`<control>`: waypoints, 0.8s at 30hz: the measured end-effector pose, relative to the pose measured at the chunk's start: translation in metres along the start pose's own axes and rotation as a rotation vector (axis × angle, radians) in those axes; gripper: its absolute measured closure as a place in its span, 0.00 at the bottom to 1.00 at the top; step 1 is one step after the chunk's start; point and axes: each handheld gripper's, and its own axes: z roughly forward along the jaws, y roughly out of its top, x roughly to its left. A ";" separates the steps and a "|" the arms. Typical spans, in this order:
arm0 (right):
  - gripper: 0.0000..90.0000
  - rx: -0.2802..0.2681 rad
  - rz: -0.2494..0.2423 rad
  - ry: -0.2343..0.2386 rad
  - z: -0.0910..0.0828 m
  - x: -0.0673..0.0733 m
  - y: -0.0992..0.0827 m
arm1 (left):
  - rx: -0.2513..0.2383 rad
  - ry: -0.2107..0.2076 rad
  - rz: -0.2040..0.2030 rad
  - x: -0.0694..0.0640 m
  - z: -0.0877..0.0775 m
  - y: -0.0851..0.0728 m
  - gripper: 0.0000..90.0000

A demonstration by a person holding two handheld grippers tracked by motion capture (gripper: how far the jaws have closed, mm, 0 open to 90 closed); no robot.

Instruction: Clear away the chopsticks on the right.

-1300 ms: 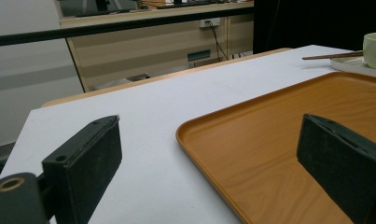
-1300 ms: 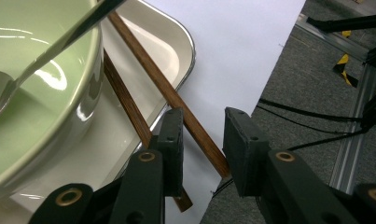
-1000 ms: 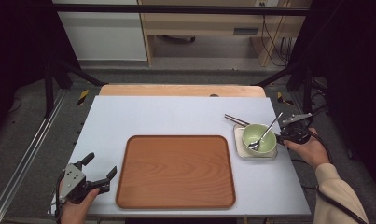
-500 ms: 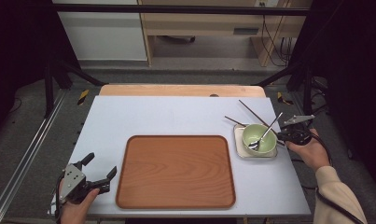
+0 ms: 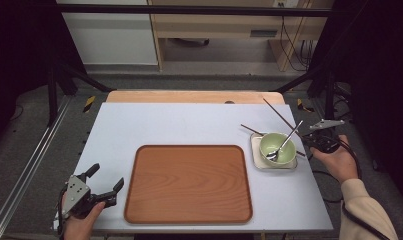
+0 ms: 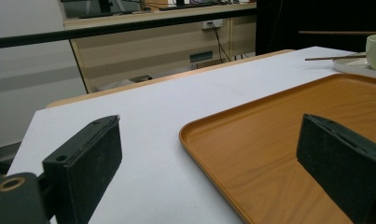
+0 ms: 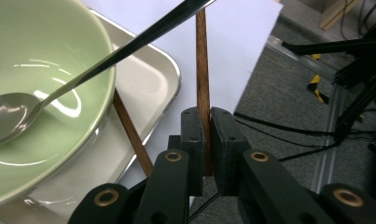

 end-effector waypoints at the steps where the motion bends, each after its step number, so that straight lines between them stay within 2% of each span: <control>1: 0.94 -0.002 0.002 -0.006 -0.003 -0.001 0.001 | -0.001 0.001 0.000 0.000 0.000 0.000 0.07; 6: 0.94 -0.006 0.014 -0.043 -0.014 -0.005 0.005 | 0.001 0.003 0.000 0.000 0.000 0.000 0.07; 8: 0.94 -0.012 0.027 -0.071 -0.022 -0.009 0.007 | -0.002 0.004 -0.002 0.000 0.000 0.000 0.07; 16: 0.94 -0.019 0.045 -0.089 -0.036 -0.013 0.009 | -0.002 0.003 -0.003 0.000 -0.001 0.000 0.07; 19: 0.94 -0.044 0.066 -0.101 -0.047 -0.013 0.014 | -0.003 0.004 -0.003 0.000 -0.001 0.000 0.07; 20: 0.94 -0.051 0.052 -0.103 -0.050 -0.014 0.015 | -0.003 0.004 -0.003 0.000 -0.001 0.000 0.07; 24: 0.94 -0.070 0.068 -0.109 -0.060 -0.013 0.020 | -0.005 0.003 -0.003 0.000 -0.001 0.001 0.07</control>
